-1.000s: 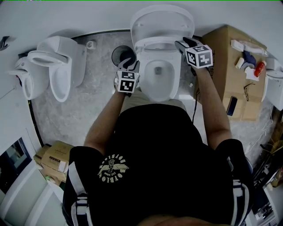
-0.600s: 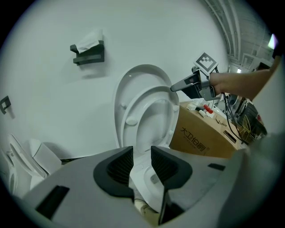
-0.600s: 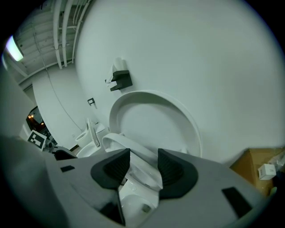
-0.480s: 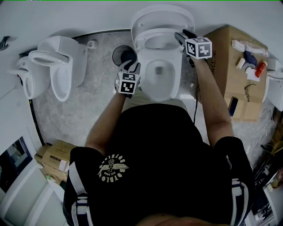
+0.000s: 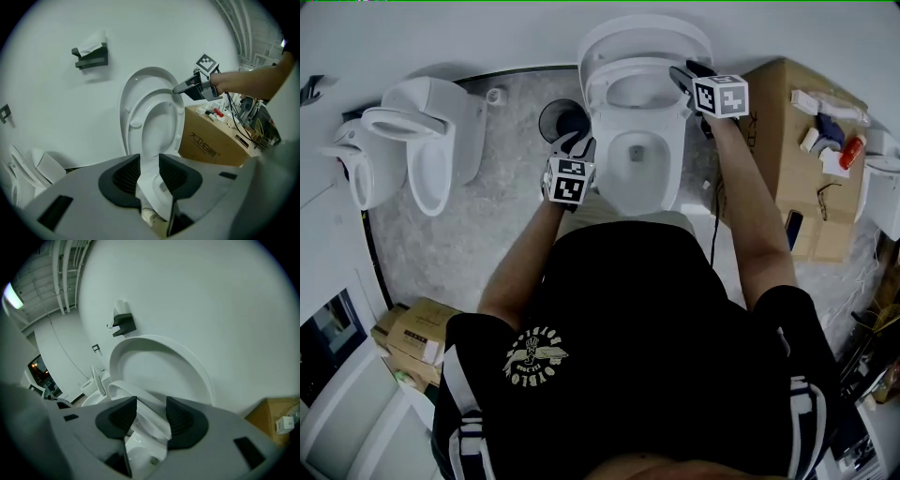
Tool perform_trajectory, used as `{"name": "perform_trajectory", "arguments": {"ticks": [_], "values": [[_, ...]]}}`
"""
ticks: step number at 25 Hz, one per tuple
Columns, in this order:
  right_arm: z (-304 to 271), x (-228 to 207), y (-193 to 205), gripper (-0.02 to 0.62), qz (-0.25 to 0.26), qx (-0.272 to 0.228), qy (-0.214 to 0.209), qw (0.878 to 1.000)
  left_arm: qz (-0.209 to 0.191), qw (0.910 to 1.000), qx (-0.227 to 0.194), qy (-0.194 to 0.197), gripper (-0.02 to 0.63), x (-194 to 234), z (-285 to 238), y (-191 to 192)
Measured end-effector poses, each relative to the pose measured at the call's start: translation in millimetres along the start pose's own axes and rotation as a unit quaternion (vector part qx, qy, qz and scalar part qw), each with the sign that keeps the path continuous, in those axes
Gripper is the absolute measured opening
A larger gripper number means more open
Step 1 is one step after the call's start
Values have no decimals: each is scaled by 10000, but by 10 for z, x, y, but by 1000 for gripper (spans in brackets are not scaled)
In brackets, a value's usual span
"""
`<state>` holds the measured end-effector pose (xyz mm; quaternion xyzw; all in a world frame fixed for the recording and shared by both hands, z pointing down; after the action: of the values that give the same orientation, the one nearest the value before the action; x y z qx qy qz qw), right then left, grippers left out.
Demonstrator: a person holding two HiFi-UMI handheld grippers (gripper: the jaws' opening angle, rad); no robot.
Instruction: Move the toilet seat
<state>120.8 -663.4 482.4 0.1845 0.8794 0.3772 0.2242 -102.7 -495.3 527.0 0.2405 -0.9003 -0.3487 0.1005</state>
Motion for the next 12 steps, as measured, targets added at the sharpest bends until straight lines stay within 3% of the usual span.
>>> {"name": "perform_trajectory", "arguments": {"ticks": [7,12], "values": [[-8,29,-10,215,173,-1,-73,9998,-113,9999,-1,24,139,-1,4,-45],[248,127,-10,215,736,-269,120,9969,-178,9983,-540,-91,132,19,173,-469]]}}
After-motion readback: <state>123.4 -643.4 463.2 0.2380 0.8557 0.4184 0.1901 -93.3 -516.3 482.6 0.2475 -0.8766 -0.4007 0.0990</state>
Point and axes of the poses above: the fingertips, and each gripper's own axes: z backward along the fingers, x to its left, y out of its underside, the point moved 1 cm from there along z, backward along the fingers, and after that the axes turned 1 degree about -x, right-handed, at the moved point
